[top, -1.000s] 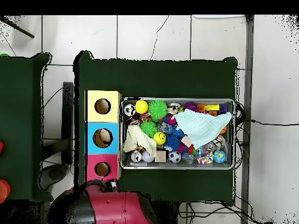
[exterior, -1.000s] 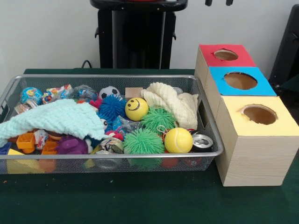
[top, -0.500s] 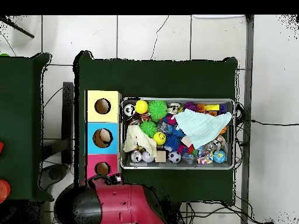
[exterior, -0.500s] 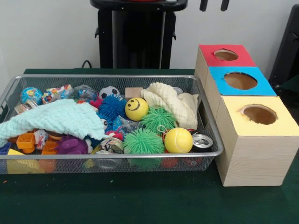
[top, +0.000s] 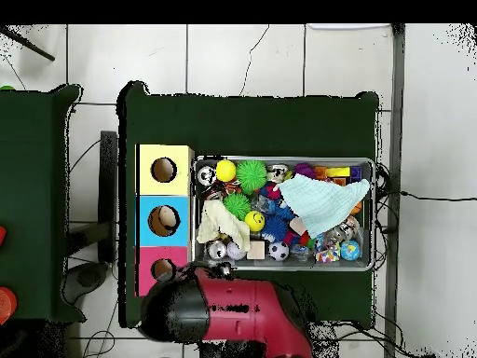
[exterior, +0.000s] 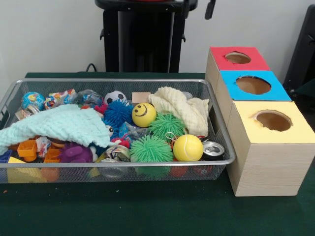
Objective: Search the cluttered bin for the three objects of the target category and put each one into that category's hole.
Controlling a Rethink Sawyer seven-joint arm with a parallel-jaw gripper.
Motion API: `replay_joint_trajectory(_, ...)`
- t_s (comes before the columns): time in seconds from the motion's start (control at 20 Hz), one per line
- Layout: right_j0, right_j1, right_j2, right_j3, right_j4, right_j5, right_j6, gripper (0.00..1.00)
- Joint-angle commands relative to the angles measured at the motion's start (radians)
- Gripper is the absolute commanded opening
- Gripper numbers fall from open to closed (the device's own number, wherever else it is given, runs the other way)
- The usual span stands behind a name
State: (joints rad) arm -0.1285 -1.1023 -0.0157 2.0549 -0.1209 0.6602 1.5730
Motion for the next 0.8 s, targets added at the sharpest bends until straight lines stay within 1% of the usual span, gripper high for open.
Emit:
replay_joint_trajectory(0.05,-0.108,0.074,0.121,-0.079,-0.077,0.066,-0.147,1.0)
replay_joint_trajectory(0.1,-0.12,0.093,0.132,-0.095,-0.09,0.046,-0.15,1.0)
replay_joint_trajectory(0.2,-0.137,0.114,0.147,-0.118,-0.106,0.039,-0.149,1.0)
replay_joint_trajectory(0.35,-0.154,0.131,0.165,-0.139,-0.128,0.03,-0.138,1.0)
replay_joint_trajectory(0.4,-0.162,0.151,0.171,-0.151,-0.139,0.008,-0.132,1.0)
replay_joint_trajectory(0.5,-0.183,0.182,0.187,-0.162,-0.156,-0.034,-0.127,1.0)
replay_joint_trajectory(0.8,-0.212,0.228,0.212,-0.189,-0.211,-0.074,-0.102,1.0)
